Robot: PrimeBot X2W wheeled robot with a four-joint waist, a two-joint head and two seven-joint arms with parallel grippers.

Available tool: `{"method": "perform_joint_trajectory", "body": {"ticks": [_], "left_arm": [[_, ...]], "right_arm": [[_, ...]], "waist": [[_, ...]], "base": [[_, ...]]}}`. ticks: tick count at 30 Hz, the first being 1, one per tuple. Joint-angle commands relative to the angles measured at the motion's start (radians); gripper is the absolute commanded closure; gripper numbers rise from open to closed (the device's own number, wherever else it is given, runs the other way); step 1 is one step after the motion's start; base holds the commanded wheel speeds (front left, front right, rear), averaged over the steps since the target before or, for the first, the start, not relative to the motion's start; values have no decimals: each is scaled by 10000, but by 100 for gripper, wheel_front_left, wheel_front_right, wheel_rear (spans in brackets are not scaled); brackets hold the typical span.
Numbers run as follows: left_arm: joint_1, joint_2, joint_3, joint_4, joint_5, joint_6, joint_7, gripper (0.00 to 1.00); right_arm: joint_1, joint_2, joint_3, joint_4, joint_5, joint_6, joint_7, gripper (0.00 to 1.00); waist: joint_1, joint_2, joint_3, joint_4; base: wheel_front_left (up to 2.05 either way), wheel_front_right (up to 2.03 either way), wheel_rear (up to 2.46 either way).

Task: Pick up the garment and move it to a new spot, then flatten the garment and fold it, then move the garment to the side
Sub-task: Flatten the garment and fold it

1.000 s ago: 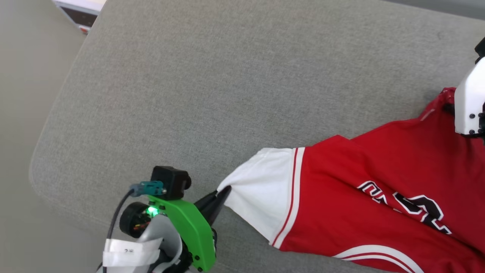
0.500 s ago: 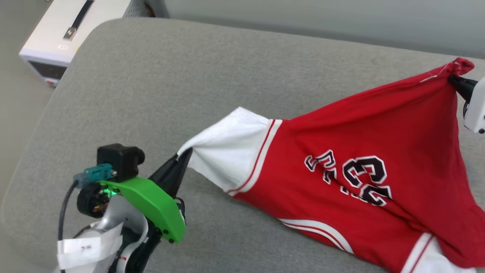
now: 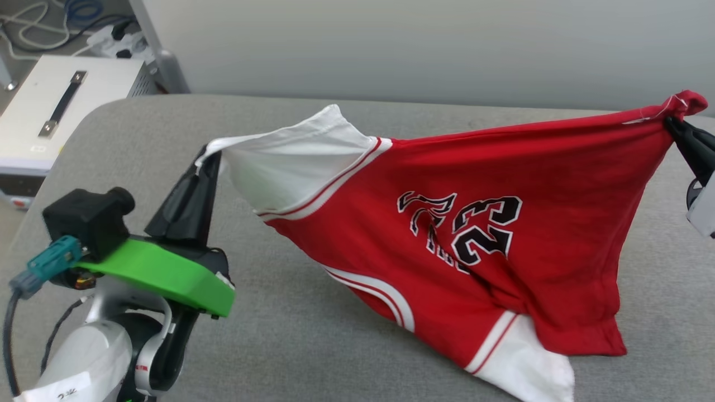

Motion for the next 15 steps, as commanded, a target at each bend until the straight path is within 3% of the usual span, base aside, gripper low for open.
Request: {"method": "perform_joint_trajectory", "body": {"ticks": [1,15], "left_arm": [[-221,65,159,-99,148,81,-196,100],[-1753,505,1304,-1322,635,-61,-1376,100]], "right_arm": [[260,77,-141,-251,34,-9,-100,100],[930,536,-1454,-2524,-359,-9,-228,100]], "waist": [[1,-1,-464,-466],[1,-1,-642,-949]], "base": [[0,0,0],[0,0,0]]}}
